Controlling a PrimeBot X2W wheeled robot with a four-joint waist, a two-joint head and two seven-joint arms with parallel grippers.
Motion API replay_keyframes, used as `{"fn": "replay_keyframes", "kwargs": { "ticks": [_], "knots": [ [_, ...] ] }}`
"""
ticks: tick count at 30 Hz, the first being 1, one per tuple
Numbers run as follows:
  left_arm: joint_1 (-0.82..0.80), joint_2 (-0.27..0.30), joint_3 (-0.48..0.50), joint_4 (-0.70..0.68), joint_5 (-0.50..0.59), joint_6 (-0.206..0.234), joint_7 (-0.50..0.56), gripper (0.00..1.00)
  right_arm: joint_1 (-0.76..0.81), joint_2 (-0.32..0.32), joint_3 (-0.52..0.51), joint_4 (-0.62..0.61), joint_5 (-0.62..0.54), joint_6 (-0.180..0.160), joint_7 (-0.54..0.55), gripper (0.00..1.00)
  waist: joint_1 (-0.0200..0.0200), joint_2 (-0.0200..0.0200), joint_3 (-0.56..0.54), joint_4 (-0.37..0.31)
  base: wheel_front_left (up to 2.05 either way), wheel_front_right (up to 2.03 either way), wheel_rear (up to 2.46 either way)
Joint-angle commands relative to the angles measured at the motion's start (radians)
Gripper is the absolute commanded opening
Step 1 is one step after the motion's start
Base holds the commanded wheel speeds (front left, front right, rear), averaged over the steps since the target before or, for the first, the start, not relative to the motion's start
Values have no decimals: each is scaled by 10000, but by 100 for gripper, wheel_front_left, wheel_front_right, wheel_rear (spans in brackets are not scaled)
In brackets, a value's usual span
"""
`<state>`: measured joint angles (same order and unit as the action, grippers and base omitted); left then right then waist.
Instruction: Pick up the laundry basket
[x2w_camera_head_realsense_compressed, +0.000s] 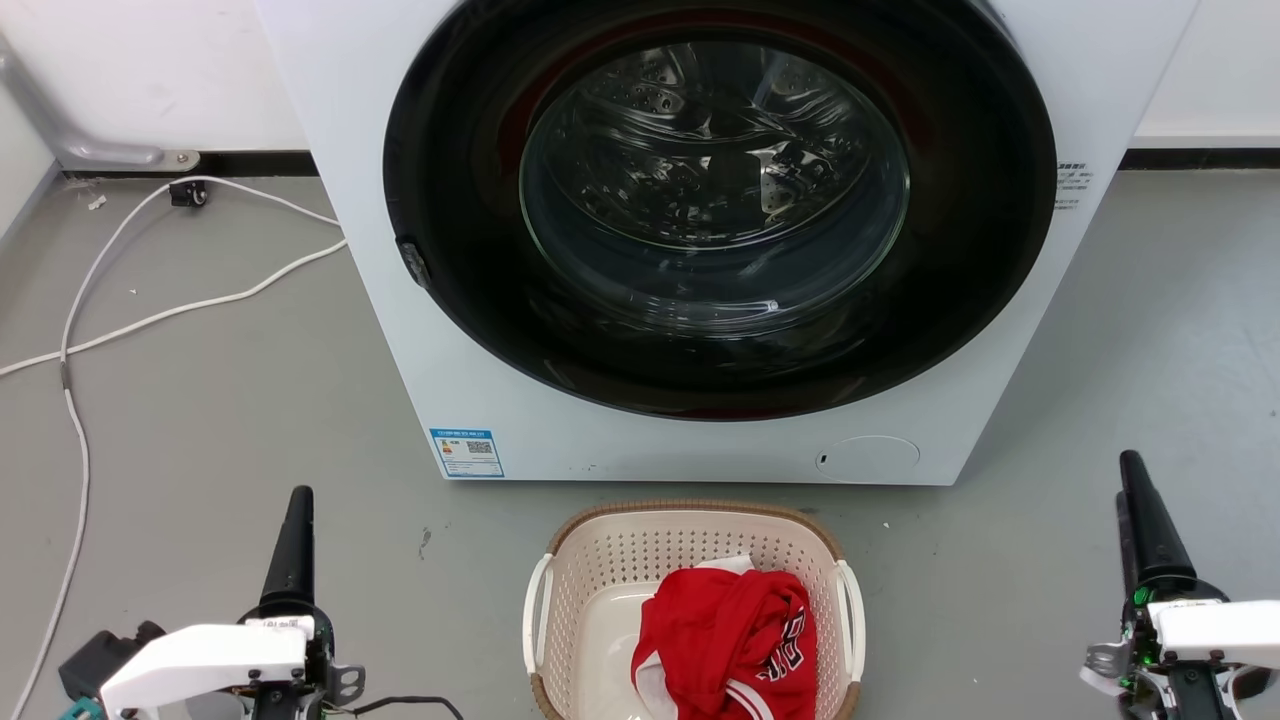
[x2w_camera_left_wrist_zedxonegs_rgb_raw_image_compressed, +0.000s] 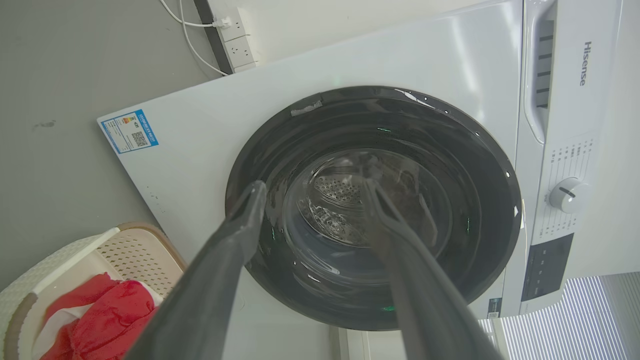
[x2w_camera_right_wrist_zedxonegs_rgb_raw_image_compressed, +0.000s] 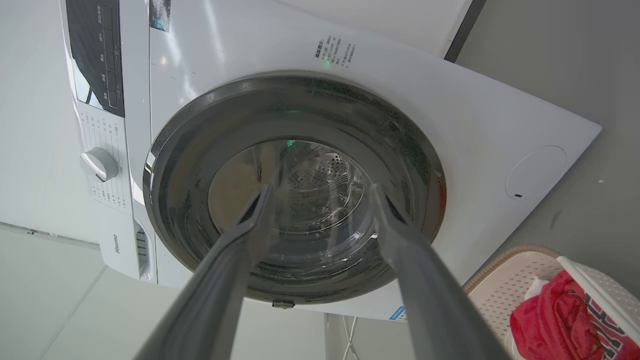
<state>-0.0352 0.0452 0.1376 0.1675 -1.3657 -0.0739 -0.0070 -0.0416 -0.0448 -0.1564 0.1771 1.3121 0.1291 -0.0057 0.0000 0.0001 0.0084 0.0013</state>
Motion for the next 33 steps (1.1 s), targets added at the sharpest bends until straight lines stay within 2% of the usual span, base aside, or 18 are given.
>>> {"fn": "replay_keyframes", "kwargs": {
  "ticks": [1, 11, 15, 20, 27, 33],
  "knots": [
    [-68, 39, 43, -314, 347, 124, -108, 100, -242, -31, -105, -285, -445, 17, -97, 100, 0, -1, 7, 2, 0, 0, 0],
    [5, 44, -495, -1548, 2792, 800, -481, 100, -290, -37, 175, -1426, -3629, 18, -475, 100, 0, -1, 73, 31, 0, 0, 0],
    [83, 45, -869, -1957, 3720, 937, -620, 100, -248, -40, 459, -1840, -4843, 18, -614, 100, 0, -1, 82, 40, 0, 0, 0],
    [168, 47, -1205, -2317, 4669, 991, -788, 100, -157, -43, 793, -2253, -6185, 19, -782, 100, 0, -1, 86, 40, 0, 0, 0],
    [267, 50, -1598, -2594, 6043, 613, -1000, 100, 59, -47, 1076, -2564, -7624, 20, -1004, 100, 0, -1, 86, 34, 0, 0, 0],
    [369, 51, -2093, -2773, 7481, 636, -1179, 100, 237, -50, 1257, -2485, -8621, 21, -1181, 100, 0, -1, 65, 21, 0, 0, 0]
  ]
}}
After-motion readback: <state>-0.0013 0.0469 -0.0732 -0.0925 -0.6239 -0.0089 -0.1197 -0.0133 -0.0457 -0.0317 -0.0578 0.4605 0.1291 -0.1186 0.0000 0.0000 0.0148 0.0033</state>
